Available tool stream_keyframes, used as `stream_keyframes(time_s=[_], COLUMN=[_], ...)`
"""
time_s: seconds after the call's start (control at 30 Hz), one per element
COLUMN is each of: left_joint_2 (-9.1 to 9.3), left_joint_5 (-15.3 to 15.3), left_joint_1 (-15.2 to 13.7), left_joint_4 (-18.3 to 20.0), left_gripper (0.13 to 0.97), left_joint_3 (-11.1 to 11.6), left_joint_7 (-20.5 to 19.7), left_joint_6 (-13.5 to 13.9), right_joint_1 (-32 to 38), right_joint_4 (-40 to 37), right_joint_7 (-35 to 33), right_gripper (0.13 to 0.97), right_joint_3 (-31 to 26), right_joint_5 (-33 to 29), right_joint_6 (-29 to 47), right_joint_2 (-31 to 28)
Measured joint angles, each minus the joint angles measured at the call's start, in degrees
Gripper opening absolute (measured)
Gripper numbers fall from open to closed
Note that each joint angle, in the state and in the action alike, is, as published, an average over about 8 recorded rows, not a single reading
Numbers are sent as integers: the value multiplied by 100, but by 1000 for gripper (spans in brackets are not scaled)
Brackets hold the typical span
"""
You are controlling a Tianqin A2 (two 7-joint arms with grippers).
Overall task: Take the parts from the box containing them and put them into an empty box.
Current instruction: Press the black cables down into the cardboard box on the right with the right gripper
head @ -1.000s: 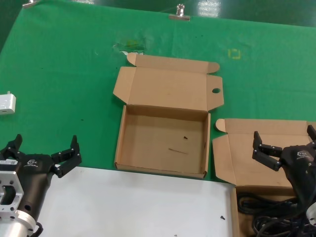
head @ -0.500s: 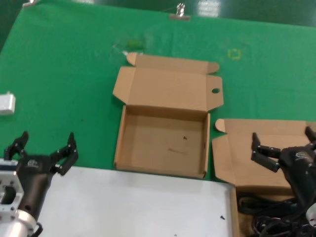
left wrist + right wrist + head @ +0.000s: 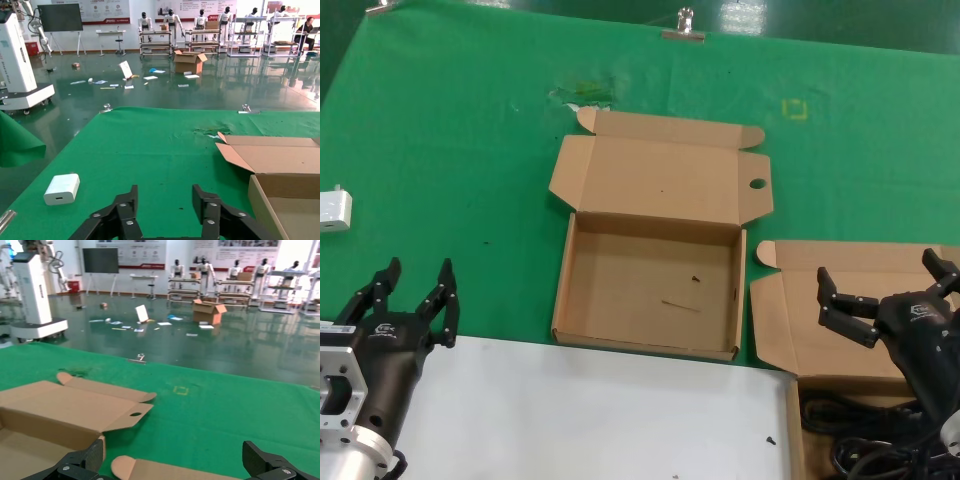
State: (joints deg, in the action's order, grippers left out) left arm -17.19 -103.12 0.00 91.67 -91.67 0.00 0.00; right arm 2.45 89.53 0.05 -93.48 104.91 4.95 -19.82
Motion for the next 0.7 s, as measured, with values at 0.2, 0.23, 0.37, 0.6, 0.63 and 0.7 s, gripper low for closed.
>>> stream_keyframes(time_s=[0.2, 0.23, 0.37, 0.6, 0.63, 0.7], left_joint_2=[0, 0, 0, 0, 0, 0], left_joint_5=[0, 0, 0, 0, 0, 0], left_joint_1=[0, 0, 0, 0, 0, 0], left_joint_4=[0, 0, 0, 0, 0, 0], left_gripper=[396, 373, 305, 204, 190, 184], left_joint_3=[0, 0, 0, 0, 0, 0], left_joint_7=[0, 0, 0, 0, -1, -1], left_joint_6=[0, 0, 0, 0, 0, 0], right_joint_1=[56, 75, 175, 377, 404, 455], right_joint_4=[-62, -78, -142, -212, -212, -207], right_joint_7=[-79, -109, -299, -476, -456, -396], right_gripper=[966, 966, 966, 966, 966, 966], right_joint_3=[80, 100, 203, 307, 305, 294], right_joint_5=[48, 60, 126, 235, 243, 254], right_joint_6=[400, 492, 933, 1702, 1788, 1947], right_joint_2=[-188, -237, -460, -1025, -1122, -1315])
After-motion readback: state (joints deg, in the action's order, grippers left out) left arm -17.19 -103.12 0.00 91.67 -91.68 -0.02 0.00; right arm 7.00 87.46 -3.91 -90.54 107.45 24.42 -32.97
